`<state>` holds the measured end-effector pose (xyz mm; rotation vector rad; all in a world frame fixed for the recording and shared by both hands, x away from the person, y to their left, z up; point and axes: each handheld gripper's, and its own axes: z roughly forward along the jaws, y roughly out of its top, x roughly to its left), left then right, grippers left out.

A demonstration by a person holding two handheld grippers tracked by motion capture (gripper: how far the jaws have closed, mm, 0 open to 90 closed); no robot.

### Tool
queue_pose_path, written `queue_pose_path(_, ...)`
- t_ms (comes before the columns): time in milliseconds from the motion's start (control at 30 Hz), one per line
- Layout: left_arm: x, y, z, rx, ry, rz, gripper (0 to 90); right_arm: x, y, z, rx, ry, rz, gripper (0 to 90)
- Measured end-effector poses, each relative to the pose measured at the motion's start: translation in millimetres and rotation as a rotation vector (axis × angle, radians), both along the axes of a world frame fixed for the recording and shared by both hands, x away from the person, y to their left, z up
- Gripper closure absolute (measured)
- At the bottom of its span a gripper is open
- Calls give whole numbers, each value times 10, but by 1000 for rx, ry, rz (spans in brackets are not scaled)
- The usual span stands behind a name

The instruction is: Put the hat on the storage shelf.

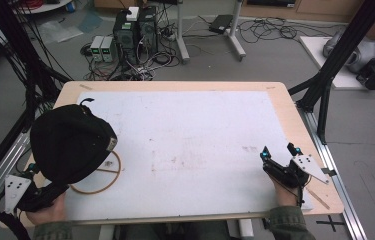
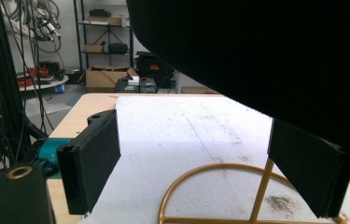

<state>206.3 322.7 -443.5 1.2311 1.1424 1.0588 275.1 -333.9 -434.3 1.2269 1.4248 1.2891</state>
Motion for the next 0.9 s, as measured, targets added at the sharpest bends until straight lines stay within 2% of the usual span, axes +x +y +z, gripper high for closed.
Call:
queue_pose_path(467, 1, 3, -3, -12, 8, -13, 172, -11, 50, -5, -49, -22, 14, 137)
queue_pose_path(900, 25, -7, -10, -23, 12, -21, 172, -7, 7, -36, -34, -4, 18, 139)
